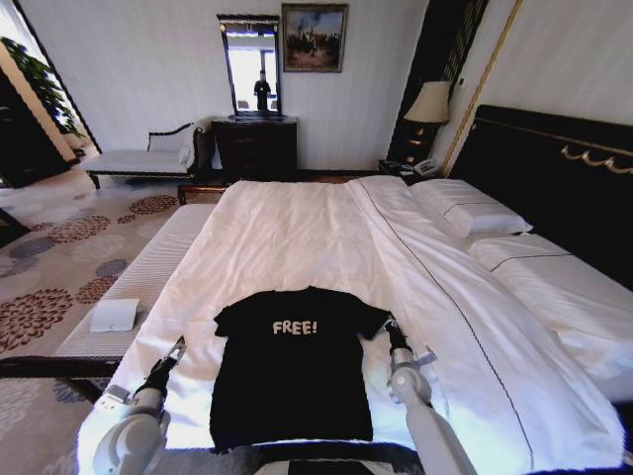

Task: Fold the clothes on the bed.

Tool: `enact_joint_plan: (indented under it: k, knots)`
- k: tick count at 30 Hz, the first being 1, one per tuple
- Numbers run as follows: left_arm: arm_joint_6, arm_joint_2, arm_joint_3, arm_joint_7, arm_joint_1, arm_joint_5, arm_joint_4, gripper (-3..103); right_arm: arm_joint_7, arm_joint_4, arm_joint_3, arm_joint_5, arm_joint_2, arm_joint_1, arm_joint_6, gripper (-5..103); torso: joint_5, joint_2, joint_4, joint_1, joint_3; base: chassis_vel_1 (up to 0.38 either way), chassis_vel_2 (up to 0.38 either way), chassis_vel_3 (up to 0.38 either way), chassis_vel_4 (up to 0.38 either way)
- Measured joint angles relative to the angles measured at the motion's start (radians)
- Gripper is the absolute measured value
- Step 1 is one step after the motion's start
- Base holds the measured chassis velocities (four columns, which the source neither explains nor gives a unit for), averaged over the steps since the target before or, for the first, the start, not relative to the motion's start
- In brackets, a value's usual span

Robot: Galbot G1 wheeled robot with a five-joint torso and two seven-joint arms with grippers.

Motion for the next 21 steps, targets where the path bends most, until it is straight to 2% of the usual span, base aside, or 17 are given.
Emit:
enact_joint_plan:
  k: [2,5,6,7,8,10,13,17,19,21]
  knots:
    - [0.0,-0.001,0.0,0.0,0.001,0.0,0.0,100,0.01,0.014,0.0,0.0,0.001,-0.013,-0.005,19,0.0,0.0,0.0,0.0,0.0,0.0,0.0,0.0,0.0]
    - [-0.001,-0.004,0.0,0.0,0.001,0.0,0.0,100,0.03,0.037,0.0,0.002,0.003,-0.035,-0.013,19,0.0,0.0,0.0,0.0,0.0,0.0,0.0,0.0,0.0]
    - [-0.001,-0.005,0.001,0.0,0.002,0.0,0.0,100,0.044,0.05,0.0,0.004,0.005,-0.048,-0.017,29,-0.0001,0.0,0.0,0.0,0.0,0.0,0.0,0.0,0.0]
    - [-0.001,-0.006,0.001,0.0,0.002,0.0,0.0,100,0.059,0.065,-0.002,0.01,0.008,-0.062,-0.02,35,-0.0002,0.0,0.0,0.0,0.0,0.0,0.0,0.0,0.0]
    - [-0.001,-0.006,0.001,0.0,0.002,0.0,0.0,100,0.059,0.065,-0.002,0.01,0.008,-0.062,-0.02,35,-0.0002,0.0,0.0,0.0,0.0,0.0,0.0,0.0,0.0]
    - [-0.002,-0.007,0.002,0.0,0.004,0.0,-0.001,100,0.092,0.109,-0.007,0.041,0.015,-0.103,-0.033,45,0.0,0.0,-0.0001,0.0,0.0,0.0,0.0,0.0,0.0]
    - [-0.003,-0.007,0.001,0.0,0.006,0.0,-0.002,100,0.119,0.158,-0.015,0.083,0.023,-0.142,-0.053,51,-0.0002,0.0,-0.0001,0.0,0.0,0.0,0.0,0.0,0.0]
    - [-0.004,-0.008,0.002,0.0,0.011,0.001,-0.005,100,0.146,0.228,-0.03,0.135,0.038,-0.192,-0.089,73,-0.0001,0.0,-0.0002,0.0,0.0,0.0,0.0,0.0,0.0]
    - [-0.004,-0.01,0.003,0.0,0.012,0.002,-0.007,100,0.149,0.237,-0.033,0.143,0.041,-0.197,-0.094,73,-0.0002,0.0,-0.0001,0.0,0.0,0.0,0.0,0.0,0.0]
    - [-0.004,-0.013,0.005,0.0,0.015,0.004,-0.011,100,0.152,0.246,-0.04,0.16,0.046,-0.201,-0.102,84,-0.0001,0.0,0.0,0.0,0.0,0.0,0.0,0.0,0.0]
